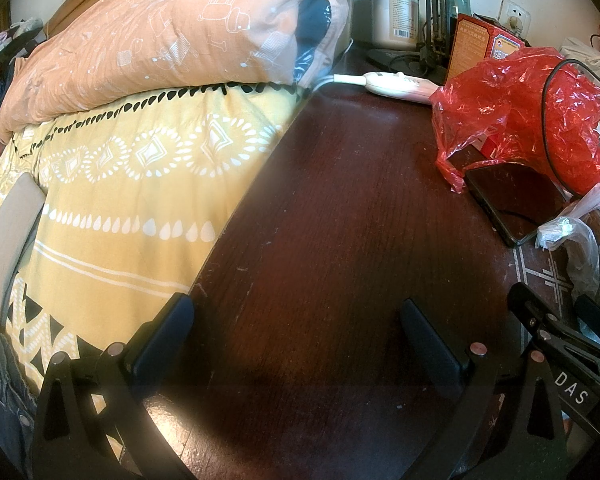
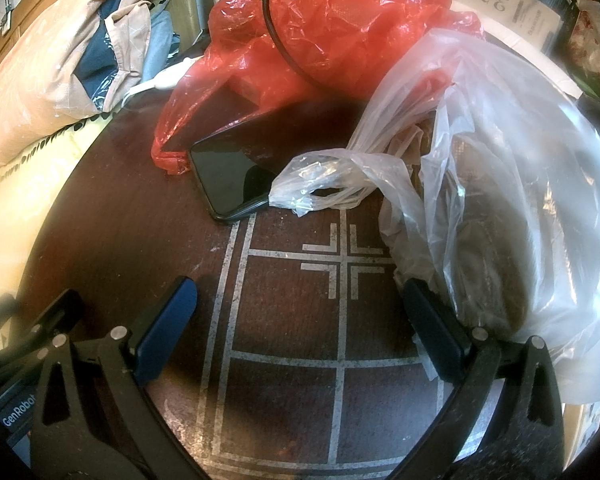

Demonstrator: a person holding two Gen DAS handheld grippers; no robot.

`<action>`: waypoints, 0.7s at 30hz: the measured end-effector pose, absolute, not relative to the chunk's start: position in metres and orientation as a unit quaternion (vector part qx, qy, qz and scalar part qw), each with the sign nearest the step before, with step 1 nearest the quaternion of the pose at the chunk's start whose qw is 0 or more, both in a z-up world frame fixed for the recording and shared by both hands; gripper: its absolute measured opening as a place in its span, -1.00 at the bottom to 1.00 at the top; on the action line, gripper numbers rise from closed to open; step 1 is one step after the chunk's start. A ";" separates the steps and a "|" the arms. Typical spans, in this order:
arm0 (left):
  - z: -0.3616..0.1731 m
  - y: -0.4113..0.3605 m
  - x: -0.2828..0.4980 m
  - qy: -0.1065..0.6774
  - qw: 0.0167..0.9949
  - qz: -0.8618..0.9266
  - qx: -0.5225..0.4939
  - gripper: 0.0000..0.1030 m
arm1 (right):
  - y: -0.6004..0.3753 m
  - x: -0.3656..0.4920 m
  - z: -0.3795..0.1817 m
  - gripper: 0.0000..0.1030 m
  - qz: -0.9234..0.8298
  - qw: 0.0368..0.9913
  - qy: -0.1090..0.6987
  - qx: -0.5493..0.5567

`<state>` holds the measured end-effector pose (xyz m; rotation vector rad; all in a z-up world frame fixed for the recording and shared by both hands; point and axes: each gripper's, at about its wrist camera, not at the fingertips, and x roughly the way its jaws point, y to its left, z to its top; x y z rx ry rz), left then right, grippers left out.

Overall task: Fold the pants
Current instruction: 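Swing both tools back over the bed toward the laid-out jeans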

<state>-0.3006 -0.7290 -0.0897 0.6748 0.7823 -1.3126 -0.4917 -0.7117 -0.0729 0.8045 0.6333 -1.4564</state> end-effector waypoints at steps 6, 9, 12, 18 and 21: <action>-0.090 -0.729 -0.301 0.346 0.670 -0.584 0.301 1.00 | -0.712 -0.491 -0.073 0.99 -0.635 0.630 0.277 0.351; -0.089 -0.725 -0.298 0.345 0.653 -0.597 0.315 1.00 | -0.715 -0.489 -0.073 1.00 -0.621 0.639 0.286 0.352; -0.074 -0.699 -0.290 0.310 0.685 -0.580 0.314 1.00 | -0.711 -0.484 -0.073 0.99 -0.597 0.662 0.299 0.341; -0.029 -0.620 -0.238 0.292 0.756 -0.519 0.271 1.00 | -0.669 -0.465 -0.044 1.00 -0.571 0.711 0.298 0.283; 0.006 -0.552 -0.198 0.269 0.801 -0.479 0.237 1.00 | -0.633 -0.457 -0.015 1.00 -0.533 0.757 0.269 0.265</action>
